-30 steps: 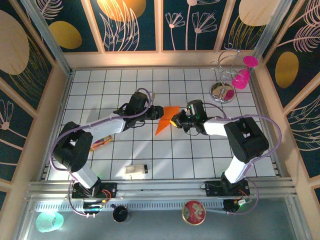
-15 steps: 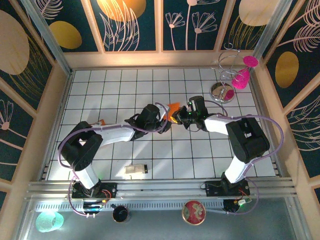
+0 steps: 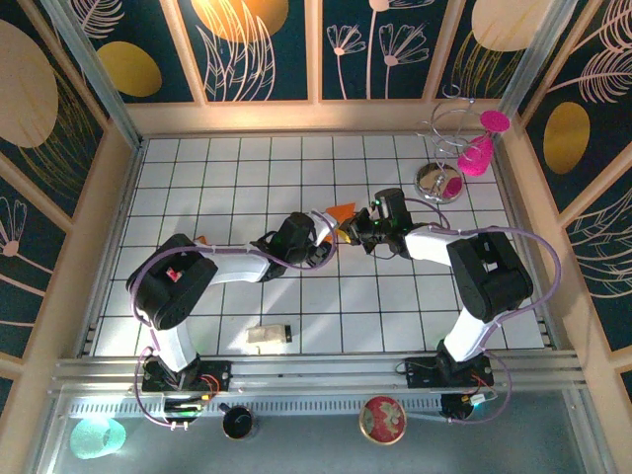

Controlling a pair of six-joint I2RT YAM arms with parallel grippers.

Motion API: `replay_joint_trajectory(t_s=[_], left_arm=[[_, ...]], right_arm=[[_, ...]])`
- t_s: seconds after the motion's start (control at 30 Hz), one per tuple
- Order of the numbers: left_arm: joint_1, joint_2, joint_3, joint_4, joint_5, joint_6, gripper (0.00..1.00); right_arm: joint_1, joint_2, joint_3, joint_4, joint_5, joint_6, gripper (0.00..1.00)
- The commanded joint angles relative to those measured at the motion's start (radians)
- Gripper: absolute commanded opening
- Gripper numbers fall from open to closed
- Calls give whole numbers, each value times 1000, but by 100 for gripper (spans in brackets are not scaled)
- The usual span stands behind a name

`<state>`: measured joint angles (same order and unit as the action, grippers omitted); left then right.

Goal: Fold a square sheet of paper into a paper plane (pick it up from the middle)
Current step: Fold the wing for the fifth time at the center of the table.

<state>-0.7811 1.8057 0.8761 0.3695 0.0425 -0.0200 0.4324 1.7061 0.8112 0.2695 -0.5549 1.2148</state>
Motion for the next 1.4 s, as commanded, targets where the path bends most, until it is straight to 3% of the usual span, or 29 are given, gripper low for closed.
replay_joint_trajectory(t_s=[0.0, 0.23, 0.63, 0.8, 0.97, 1.03, 1.2, 1.37], left_arm=[[-2, 24, -2, 58, -3, 32, 40], [-2, 44, -10, 73, 13, 29, 33], [-2, 66, -11, 92, 20, 28, 31], [-4, 72, -12, 92, 21, 33, 24], [-3, 76, -16, 94, 28, 30, 17], [-3, 76, -18, 94, 36, 26, 14], [-3, 75, -22, 95, 53, 13, 12], [-1, 93, -13, 79, 104, 4, 10]], right_arm=[[-7, 13, 26, -4, -24, 9, 0], [-7, 16, 28, -14, -30, 5, 0], [-5, 25, 29, -32, -36, -1, 0], [-5, 20, 42, -76, -20, -29, 1], [-15, -11, 52, -155, 37, -84, 32], [-30, -27, 40, -168, 59, -100, 40], [-72, -69, 34, -195, 100, -162, 51], [-112, -97, 38, -216, 121, -221, 55]])
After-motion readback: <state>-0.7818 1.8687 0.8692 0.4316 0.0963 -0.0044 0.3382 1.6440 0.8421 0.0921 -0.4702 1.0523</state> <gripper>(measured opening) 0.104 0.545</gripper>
